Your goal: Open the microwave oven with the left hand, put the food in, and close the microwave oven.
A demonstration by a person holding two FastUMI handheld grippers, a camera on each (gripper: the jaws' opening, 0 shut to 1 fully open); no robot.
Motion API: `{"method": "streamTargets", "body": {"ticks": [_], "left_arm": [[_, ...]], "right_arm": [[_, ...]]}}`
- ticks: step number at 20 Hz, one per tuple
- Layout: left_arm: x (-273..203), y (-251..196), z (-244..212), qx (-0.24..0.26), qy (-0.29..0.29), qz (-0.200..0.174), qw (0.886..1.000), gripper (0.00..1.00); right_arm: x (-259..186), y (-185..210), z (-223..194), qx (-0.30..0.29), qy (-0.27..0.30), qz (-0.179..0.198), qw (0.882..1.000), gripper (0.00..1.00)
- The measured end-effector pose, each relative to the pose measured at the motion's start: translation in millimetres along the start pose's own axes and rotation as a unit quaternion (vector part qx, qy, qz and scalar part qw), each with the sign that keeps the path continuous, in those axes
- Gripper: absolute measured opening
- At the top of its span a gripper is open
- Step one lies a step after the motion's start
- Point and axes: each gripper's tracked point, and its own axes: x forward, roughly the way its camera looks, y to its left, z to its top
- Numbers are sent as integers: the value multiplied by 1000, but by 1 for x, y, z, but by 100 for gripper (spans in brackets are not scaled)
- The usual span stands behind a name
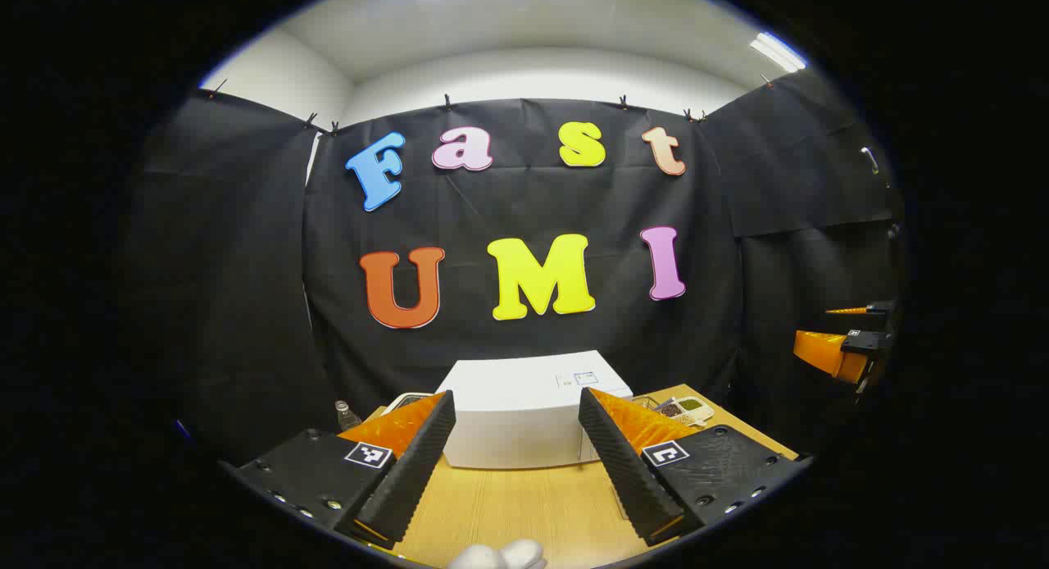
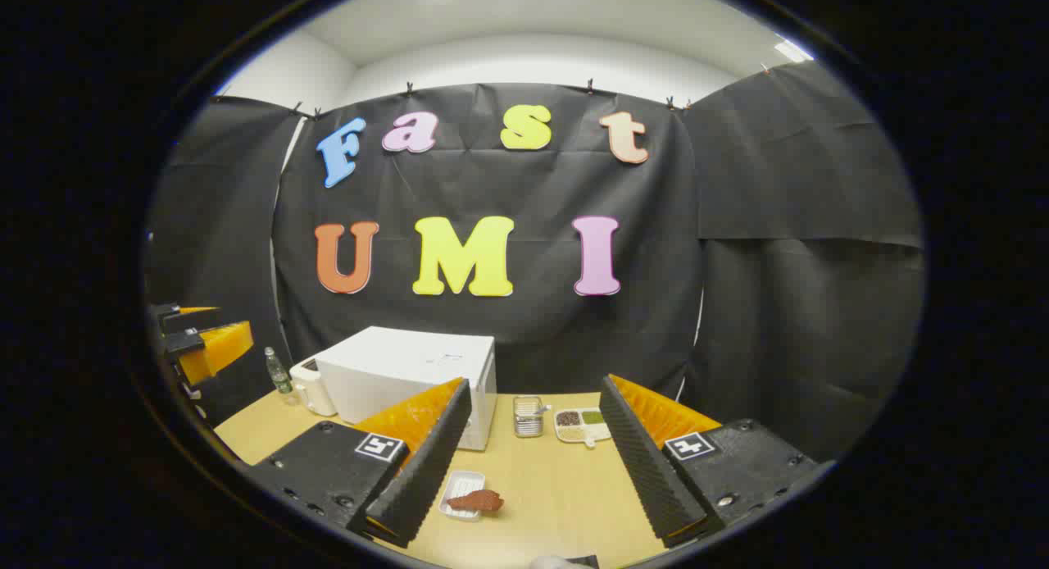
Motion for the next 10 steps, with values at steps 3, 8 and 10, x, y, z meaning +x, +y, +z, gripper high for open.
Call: {"method": "streamTargets", "body": {"ticks": [3,8,10], "left_arm": [[1,0,0,-3,-2,-2,1000,95],[2,10,-5,-6,3,5,1000,95],[2,12,-10,-8,7,7,1000,95]], "right_arm": [[2,0,3,5,-5,-4,1000,93],[2,5,9,5,-14,-2,1000,93],[2,9,12,5,-20,2,1000,93]]}}
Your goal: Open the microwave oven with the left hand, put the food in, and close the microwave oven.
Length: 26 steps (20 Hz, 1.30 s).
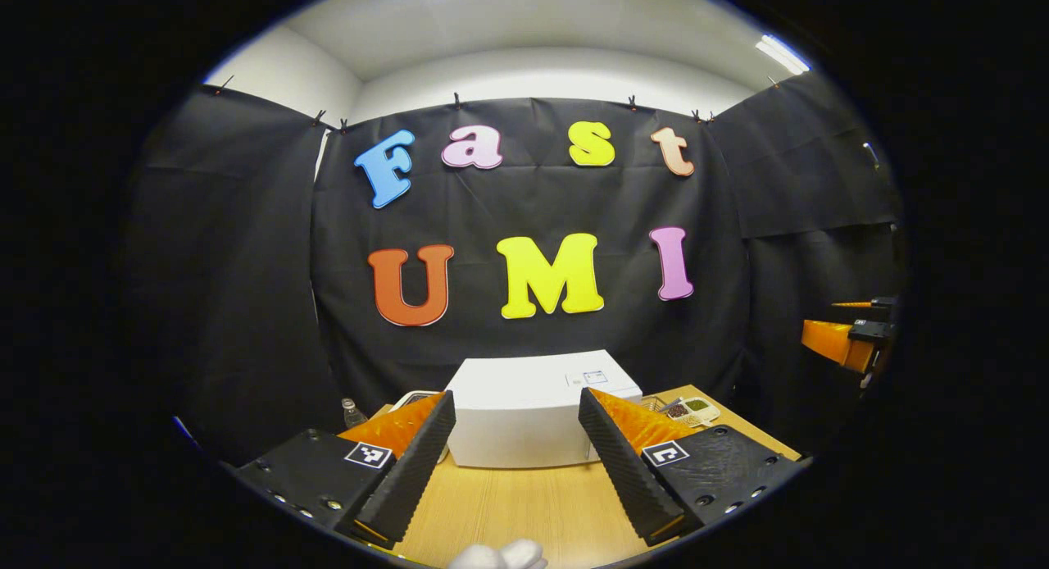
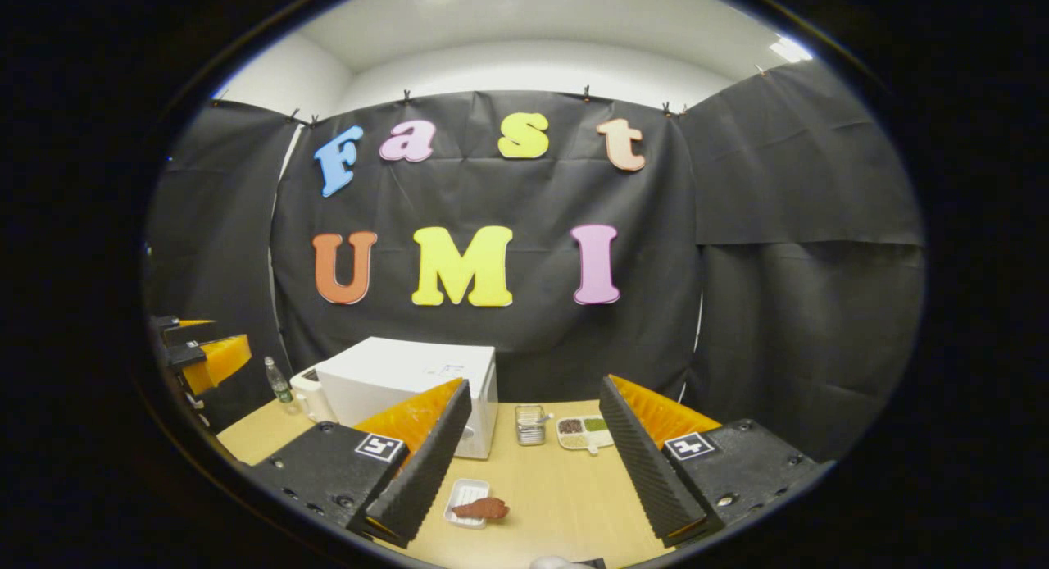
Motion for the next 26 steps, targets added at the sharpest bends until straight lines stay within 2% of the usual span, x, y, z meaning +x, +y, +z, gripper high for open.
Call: {"method": "streamTargets", "body": {"ticks": [3,4,5,7,8,9,12,18,19,20,26], "left_arm": [[3,2,-6,-3,5,2,1000,95],[4,2,-9,-2,8,2,1000,95],[6,0,-11,-1,9,2,1000,95],[13,-2,-17,2,9,1,1000,95],[17,-5,-21,3,7,0,1000,95],[23,-10,-25,3,2,-4,1000,95],[43,-26,-45,2,-14,-11,1000,95],[96,-83,-102,-1,-7,-46,999,95],[107,-92,-112,-1,-4,-50,999,95],[118,-100,-122,-2,-1,-53,999,95],[191,-140,-177,16,24,-70,997,95]], "right_arm": [[1,4,1,-1,-2,6,1000,93],[1,3,1,-3,-2,6,1000,100],[1,3,2,-4,-3,7,1000,93],[0,3,2,-7,-5,8,1000,93],[0,1,2,-8,-3,9,1000,100],[-1,0,2,-6,-2,13,1000,93],[-4,-3,5,2,2,23,1000,93],[-8,-28,14,-26,8,-2,1000,93],[-8,-31,13,-27,14,-7,1000,100],[-8,-34,13,-28,17,-10,999,93],[-13,-58,5,-28,42,-47,998,93]]}}
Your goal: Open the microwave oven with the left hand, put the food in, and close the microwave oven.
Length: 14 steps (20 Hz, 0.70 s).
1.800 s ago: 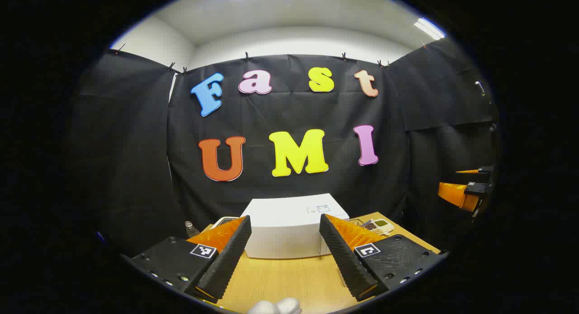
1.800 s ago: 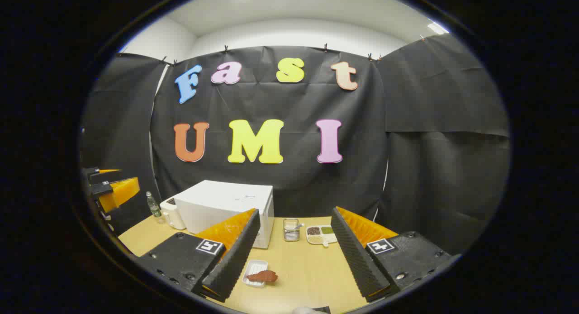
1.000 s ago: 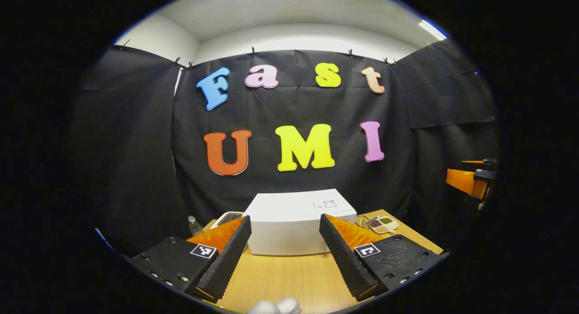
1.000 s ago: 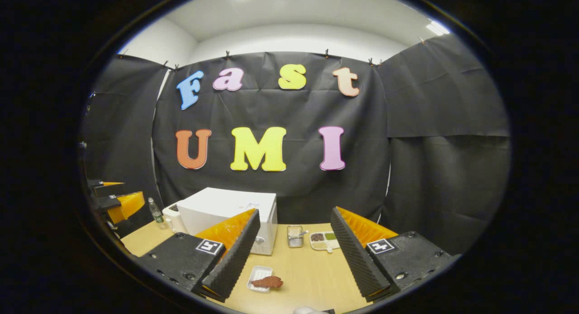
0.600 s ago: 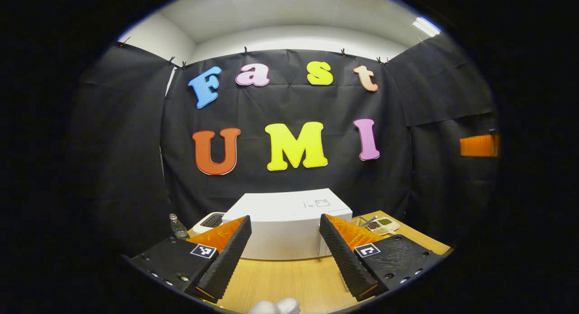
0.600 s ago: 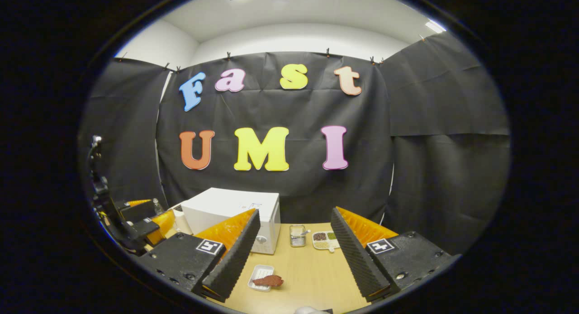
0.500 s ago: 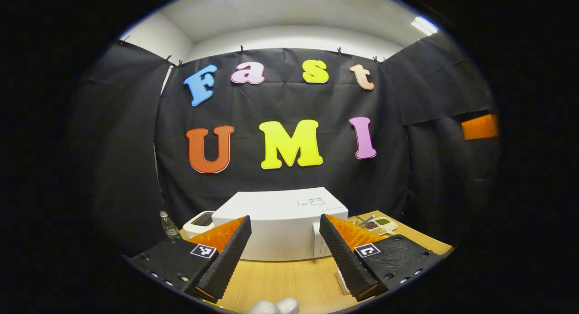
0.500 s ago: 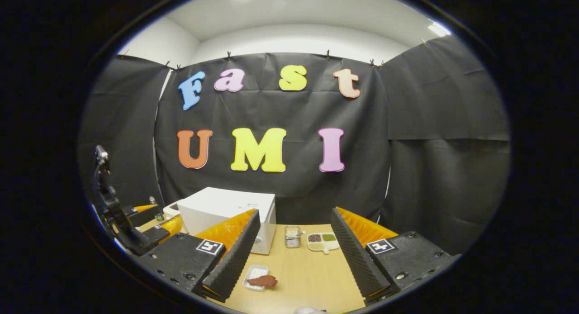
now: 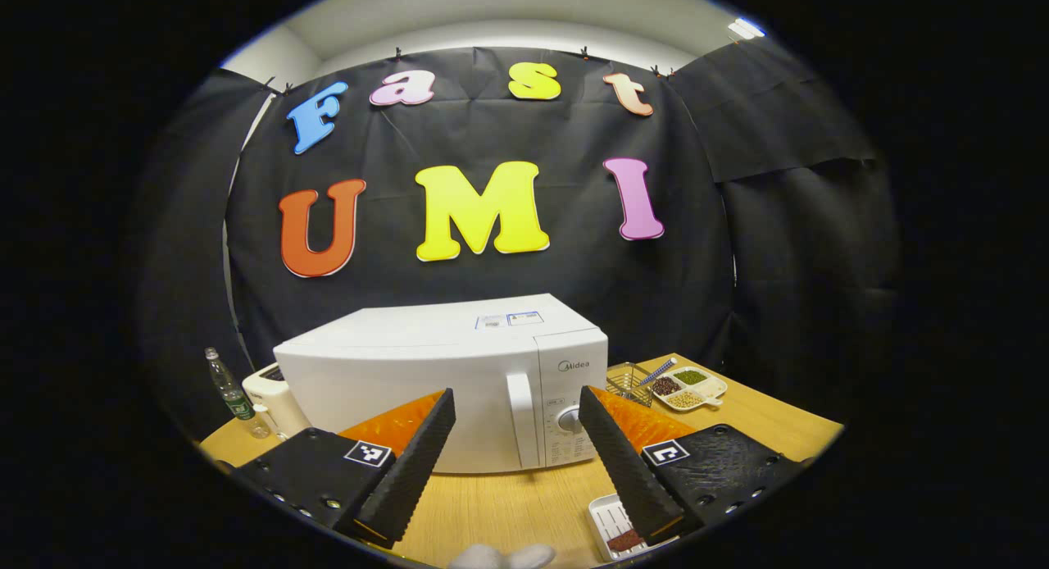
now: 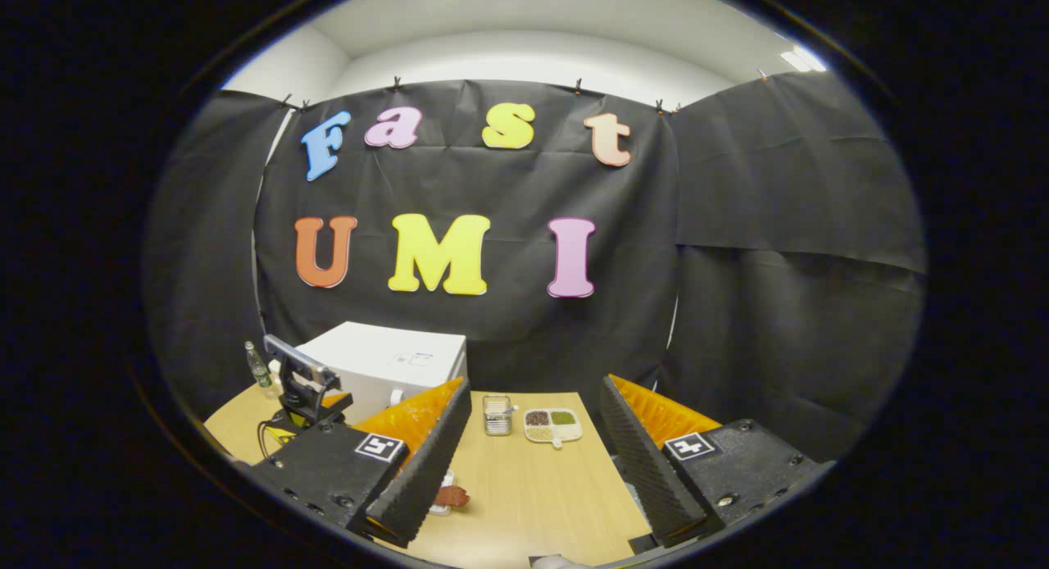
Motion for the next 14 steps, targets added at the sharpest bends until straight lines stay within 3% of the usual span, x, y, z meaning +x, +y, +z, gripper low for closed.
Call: {"method": "streamTargets", "body": {"ticks": [4,5,6,7,8,10,11,12,13,14], "left_arm": [[41,0,-34,-3,33,10,999,95],[48,2,-38,-2,37,12,999,95],[57,2,-41,-1,39,14,999,95],[63,1,-48,-3,45,12,999,95],[69,0,-53,-5,50,11,999,95],[78,-1,-57,-6,57,11,998,93],[80,0,-57,-6,56,12,998,91],[81,0,-56,-10,52,12,999,72],[83,-2,-57,-17,52,8,998,65],[84,-2,-58,-23,52,6,998,67]], "right_arm": [[1,-13,-7,-18,16,-24,999,93],[2,-14,-6,-18,18,-27,999,100],[3,-15,-6,-17,20,-28,999,93],[6,-15,-7,-18,23,-29,999,100],[8,-14,-9,-19,25,-29,999,93],[12,-12,-13,-22,32,-25,999,93],[13,-9,-14,-22,35,-21,999,93],[14,-9,-13,-21,35,-21,999,93],[15,-10,-13,-23,34,-21,999,93],[15,-11,-12,-24,32,-22,999,93]]}}
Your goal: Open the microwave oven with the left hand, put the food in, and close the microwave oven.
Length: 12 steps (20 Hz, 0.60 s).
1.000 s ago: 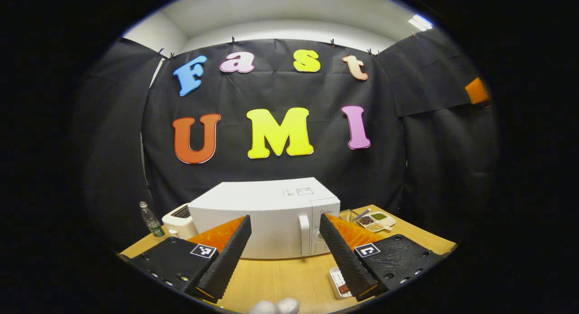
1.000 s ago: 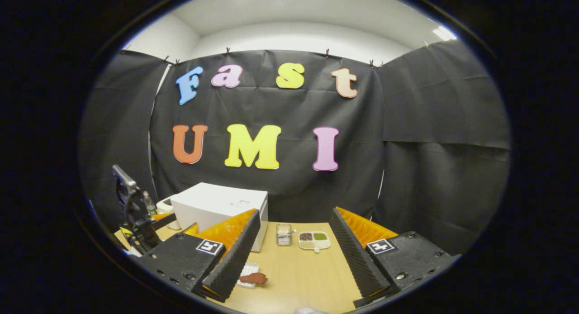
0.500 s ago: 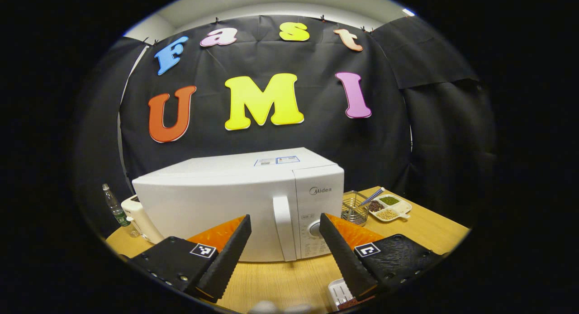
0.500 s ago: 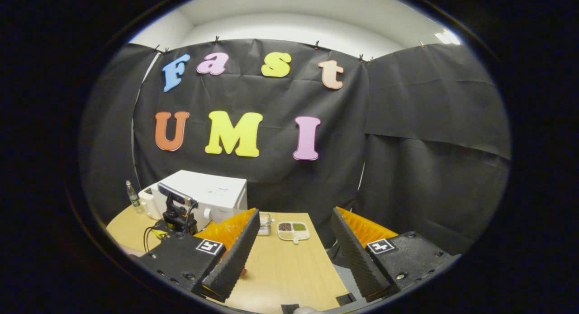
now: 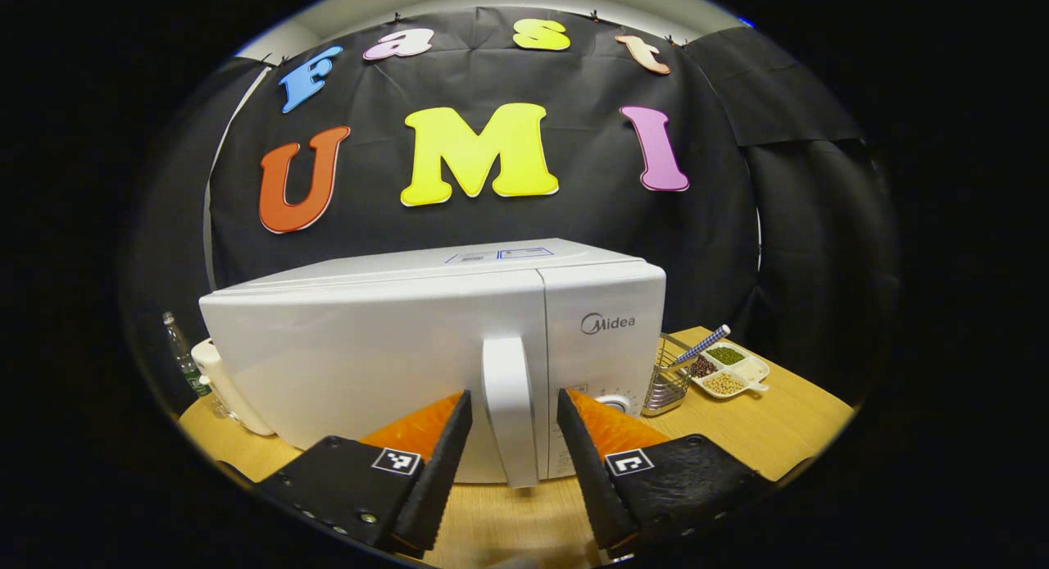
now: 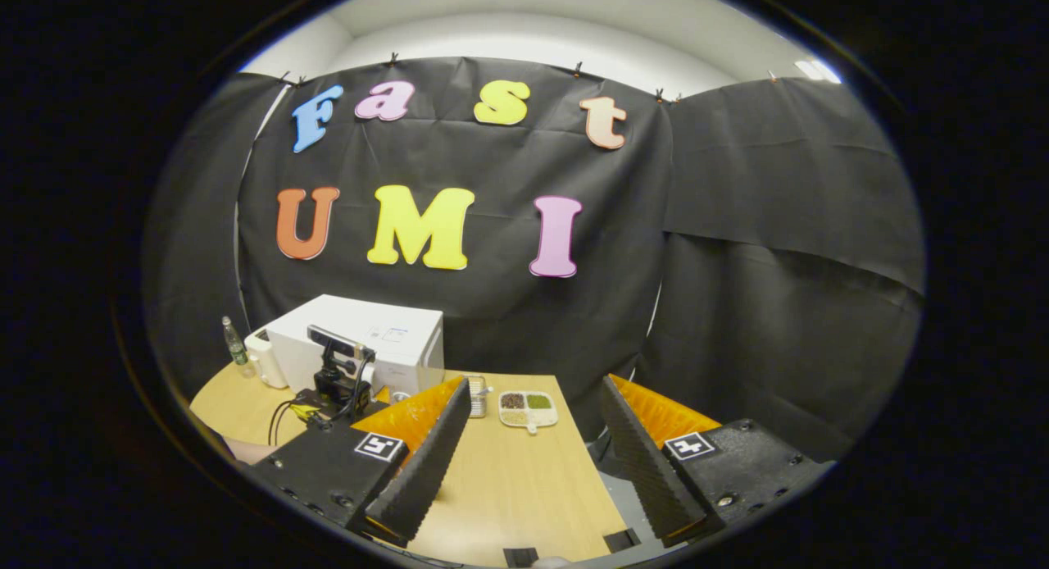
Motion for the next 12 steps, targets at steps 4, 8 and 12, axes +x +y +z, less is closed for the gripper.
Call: {"method": "streamTargets", "body": {"ticks": [4,8,12], "left_arm": [[-1,3,-2,-23,2,1,1000,25],[-2,3,-3,-32,8,-2,999,4],[-4,3,-8,-33,27,-5,999,14]], "right_arm": [[-1,-3,-6,6,7,-3,1000,93],[-7,-3,-11,3,12,-8,1000,93],[-14,-2,-10,1,9,-7,1000,93]]}}
